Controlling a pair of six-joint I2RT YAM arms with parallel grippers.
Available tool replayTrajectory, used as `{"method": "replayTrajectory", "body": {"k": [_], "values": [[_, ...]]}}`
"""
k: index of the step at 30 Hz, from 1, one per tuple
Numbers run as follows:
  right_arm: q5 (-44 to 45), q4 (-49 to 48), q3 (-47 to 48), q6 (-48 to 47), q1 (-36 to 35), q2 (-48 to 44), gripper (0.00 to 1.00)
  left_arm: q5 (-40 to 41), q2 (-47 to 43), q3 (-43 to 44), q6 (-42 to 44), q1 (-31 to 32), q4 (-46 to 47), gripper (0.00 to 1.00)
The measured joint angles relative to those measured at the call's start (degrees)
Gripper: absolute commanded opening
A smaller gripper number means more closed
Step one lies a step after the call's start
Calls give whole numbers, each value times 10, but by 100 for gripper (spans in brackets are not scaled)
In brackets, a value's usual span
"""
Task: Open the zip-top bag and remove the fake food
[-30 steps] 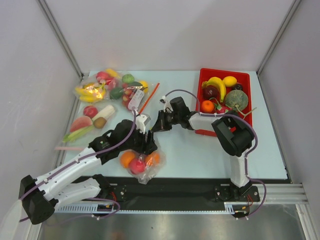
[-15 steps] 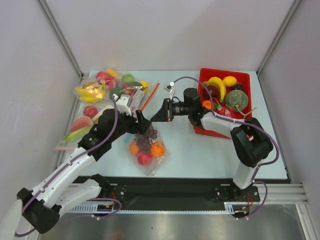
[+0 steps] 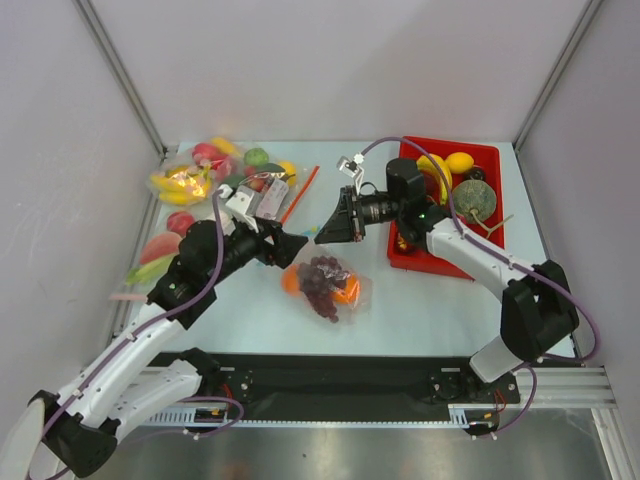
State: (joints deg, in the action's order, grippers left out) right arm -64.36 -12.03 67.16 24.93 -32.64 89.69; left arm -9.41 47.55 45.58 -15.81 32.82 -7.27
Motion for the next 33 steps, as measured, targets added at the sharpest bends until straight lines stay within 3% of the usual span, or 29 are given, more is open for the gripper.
{"method": "replayTrajectory", "body": {"k": [17, 33], "values": [[-30, 380, 103, -285, 6, -34, 0, -170, 23, -8, 35, -1, 68, 83], [-45, 529, 122, -396, 4, -42, 0, -353, 78, 7, 28, -13, 110, 74]]}}
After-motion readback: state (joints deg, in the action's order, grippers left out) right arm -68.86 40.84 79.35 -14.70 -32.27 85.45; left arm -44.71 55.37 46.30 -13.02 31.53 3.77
